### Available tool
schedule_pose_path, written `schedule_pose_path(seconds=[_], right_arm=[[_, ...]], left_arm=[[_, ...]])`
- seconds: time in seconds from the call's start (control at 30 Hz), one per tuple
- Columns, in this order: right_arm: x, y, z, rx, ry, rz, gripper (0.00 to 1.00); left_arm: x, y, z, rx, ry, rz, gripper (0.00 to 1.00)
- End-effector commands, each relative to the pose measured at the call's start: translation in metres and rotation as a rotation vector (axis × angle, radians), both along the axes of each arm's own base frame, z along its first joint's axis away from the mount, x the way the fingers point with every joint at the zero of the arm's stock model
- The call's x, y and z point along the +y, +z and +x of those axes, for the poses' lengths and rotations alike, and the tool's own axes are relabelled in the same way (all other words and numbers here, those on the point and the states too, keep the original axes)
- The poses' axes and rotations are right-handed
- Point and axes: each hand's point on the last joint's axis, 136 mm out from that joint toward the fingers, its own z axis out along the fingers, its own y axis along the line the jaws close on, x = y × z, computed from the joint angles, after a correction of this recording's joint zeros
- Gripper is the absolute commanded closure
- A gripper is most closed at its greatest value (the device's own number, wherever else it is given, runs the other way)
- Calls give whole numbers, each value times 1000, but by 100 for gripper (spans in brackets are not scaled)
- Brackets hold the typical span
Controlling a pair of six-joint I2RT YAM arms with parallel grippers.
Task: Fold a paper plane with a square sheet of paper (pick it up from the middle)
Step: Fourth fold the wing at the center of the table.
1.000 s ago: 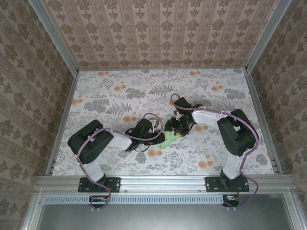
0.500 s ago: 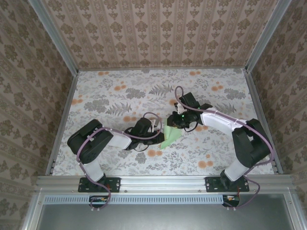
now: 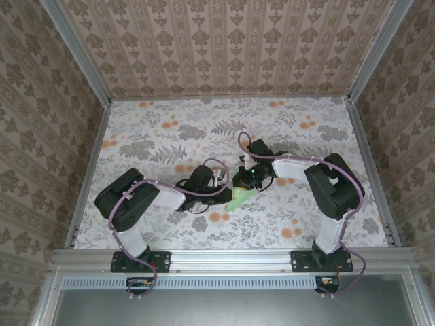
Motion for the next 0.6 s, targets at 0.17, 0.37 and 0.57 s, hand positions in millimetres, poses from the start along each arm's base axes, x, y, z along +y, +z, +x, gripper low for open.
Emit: schedule_pose_path(seconds=[0.17,0.37,0.57], right_arm=[[-13,-12,11,-12,-28,-45,88],[-20,-17,12,-2,-48,-55,89],[-23,-21,12,2,-52,-60,90]], left_arm=[[28,-36,-22,106,-12,136,100],[30,-36,-23,104,-16,134,100],[31,-38,-24,108,-14,135,100]])
